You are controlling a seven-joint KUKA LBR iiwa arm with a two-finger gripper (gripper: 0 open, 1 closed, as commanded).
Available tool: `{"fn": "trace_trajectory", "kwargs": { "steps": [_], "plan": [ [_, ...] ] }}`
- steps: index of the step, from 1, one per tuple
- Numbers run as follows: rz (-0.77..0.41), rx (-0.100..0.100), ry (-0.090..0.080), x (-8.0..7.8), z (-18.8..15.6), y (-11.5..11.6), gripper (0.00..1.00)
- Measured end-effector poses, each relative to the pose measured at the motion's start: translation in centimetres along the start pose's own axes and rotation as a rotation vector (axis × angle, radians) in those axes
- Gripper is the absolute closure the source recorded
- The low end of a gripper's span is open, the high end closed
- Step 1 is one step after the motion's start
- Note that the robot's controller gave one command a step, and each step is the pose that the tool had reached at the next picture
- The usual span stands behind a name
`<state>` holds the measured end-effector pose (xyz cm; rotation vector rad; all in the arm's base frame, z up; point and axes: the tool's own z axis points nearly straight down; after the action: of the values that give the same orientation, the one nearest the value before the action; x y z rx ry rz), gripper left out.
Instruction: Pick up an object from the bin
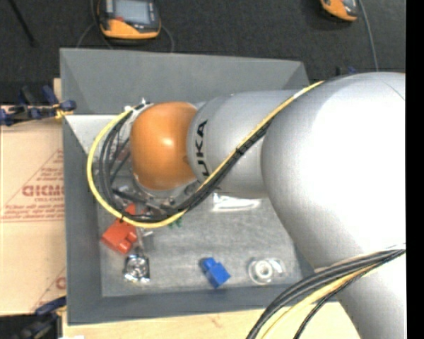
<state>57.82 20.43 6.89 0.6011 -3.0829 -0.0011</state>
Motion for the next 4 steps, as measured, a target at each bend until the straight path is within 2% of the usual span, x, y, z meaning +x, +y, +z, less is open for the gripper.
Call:
{"fn": "trace_trajectory", "kwargs": {
  "steps": [1,2,3,4],
  "plan": [
    [-0.31,0.001,-0.007,0.6,-3.3,1.7,0.0],
    [-0.527,0.003,-0.007,-0.2,-3.2,1.3,0.0],
    [-0.741,0.004,-0.01,-1.3,-0.2,1.8,0.0],
    [-0.734,0.002,-0.014,-1.6,-0.4,1.7,0.0]
  ]
}}
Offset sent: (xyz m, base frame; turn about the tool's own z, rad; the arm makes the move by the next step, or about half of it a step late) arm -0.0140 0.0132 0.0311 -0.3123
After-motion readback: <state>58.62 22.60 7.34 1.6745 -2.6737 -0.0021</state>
